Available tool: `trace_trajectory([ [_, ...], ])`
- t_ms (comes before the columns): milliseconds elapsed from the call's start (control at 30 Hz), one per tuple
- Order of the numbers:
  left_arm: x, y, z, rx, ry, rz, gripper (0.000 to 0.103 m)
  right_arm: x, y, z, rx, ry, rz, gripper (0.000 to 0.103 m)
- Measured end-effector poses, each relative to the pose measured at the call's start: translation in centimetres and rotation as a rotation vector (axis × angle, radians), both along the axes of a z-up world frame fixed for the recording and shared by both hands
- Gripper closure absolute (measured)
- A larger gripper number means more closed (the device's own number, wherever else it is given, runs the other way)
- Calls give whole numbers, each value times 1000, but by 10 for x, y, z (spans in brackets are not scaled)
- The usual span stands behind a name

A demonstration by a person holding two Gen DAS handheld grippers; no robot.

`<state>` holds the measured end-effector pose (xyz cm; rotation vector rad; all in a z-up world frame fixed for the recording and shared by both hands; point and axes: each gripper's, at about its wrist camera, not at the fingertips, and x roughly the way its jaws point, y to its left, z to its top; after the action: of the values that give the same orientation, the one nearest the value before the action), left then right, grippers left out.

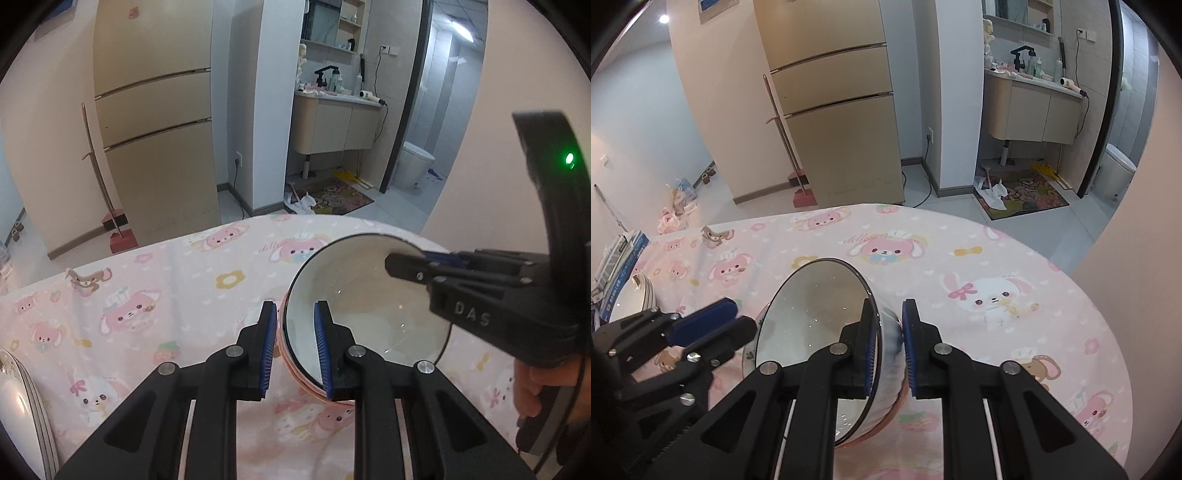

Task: Organize plates and bowls
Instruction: 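Open both grippers and release the white bowl rim, then move both open grippers to the sides of the three-bowl stack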

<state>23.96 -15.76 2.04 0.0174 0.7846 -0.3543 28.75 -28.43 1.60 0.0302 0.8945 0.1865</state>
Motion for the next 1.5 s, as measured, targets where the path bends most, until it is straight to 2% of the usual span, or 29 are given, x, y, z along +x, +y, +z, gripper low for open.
trace_trajectory([
  [133, -1, 3, 7, -26, 10, 0, 80, 1, -4, -1, 6, 24, 18, 90],
  [200, -1, 3, 7, -24, 5, 1, 79, -1, -10, 5, 48, -3, -3, 90],
  [300, -1, 6, 8, -16, -3, 22, 54, -6, -8, 14, 20, -33, 5, 90],
  [333, -3, 8, 9, -26, -10, 33, 40, -7, -6, 14, 4, -36, 15, 92],
  [367, -4, 10, 10, -41, -21, 45, 34, -7, -4, 14, -9, -35, 19, 94],
  [467, -6, 15, 15, -65, -32, 68, 32, -2, -5, 9, 5, -18, 10, 94],
  [533, -7, 20, 18, -78, -36, 83, 19, -1, -11, 11, 49, -24, -14, 92],
  [600, -12, 27, 24, -111, -69, 100, 17, -5, -15, 18, 80, -38, -28, 76],
  [667, -20, 33, 31, -151, -107, 104, 15, -13, -16, 30, 87, -83, -35, 34],
  [700, -24, 36, 36, -169, -128, 99, 13, -17, -16, 36, 84, -113, -39, 27],
  [733, -28, 37, 41, -176, -147, 99, 7, -21, -16, 43, 81, -140, -44, 22],
  [767, -33, 38, 46, -180, -174, 101, 0, -24, -15, 49, 79, -158, -45, 20],
  [900, -53, 41, 65, -194, -296, 95, 0, -35, -17, 66, 100, -203, -51, 12],
  [1000, -63, 43, 75, -202, -321, 86, 0, -49, -25, 80, 150, -287, -90, 7],
  [1033, -66, 45, 77, -204, -332, 81, 0, -57, -28, 82, 174, -331, -106, 3],
  [1100, -77, 47, 81, -185, -384, 71, 0, -71, -31, 81, 206, -409, -103, 1],
  [1200, -97, 45, 74, -126, -481, 50, 0, -89, -31, 71, 177, -477, -125, 1],
  [1333, -107, 38, 57, -31, -451, 42, 0, -117, -35, 56, 176, -581, -170, 1],
  [1433, -119, 43, 53, -79, -459, 13, 0, -132, -35, 50, 208, -643, -164, 1],
  [1500, -127, 46, 51, -102, -480, -7, 0, -137, -32, 47, 187, -687, -148, 1],
])
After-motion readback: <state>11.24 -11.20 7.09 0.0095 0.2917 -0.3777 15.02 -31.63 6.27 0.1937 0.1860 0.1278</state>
